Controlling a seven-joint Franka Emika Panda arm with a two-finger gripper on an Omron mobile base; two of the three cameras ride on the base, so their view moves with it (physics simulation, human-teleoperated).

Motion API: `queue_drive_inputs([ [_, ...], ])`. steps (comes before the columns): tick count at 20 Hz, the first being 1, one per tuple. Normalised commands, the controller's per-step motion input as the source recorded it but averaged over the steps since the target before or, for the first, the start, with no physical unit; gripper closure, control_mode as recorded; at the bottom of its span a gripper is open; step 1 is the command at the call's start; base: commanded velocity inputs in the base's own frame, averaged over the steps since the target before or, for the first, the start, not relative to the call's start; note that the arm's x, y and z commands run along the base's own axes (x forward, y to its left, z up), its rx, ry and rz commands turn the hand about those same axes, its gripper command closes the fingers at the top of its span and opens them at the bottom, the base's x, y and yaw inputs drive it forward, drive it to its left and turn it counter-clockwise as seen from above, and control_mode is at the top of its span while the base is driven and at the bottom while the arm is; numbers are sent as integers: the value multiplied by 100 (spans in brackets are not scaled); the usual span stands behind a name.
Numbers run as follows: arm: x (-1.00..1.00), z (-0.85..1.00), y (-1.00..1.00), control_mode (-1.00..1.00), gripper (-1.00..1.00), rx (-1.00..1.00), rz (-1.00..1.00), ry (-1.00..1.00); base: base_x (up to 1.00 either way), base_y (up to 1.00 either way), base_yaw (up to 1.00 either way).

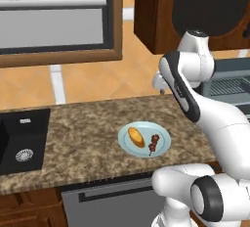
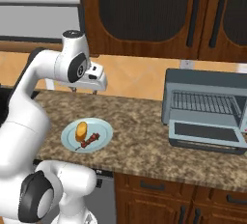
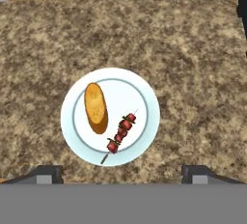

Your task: Pick up the kebab skewer and baguette bread, and place them inside the toaster oven. Close the toaster oven door and start by setting the timer.

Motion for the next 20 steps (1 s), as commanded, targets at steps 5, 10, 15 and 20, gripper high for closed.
queue_drive_inputs([
  [5,0,0,0,100,-100,0,0,0,0,-91,-3],
  [10,0,0,0,100,-100,0,0,0,23,-40,-8],
  [15,0,0,0,100,-100,0,0,0,55,-1,-2],
  [20,0,0,0,100,-100,0,0,0,49,0,3],
])
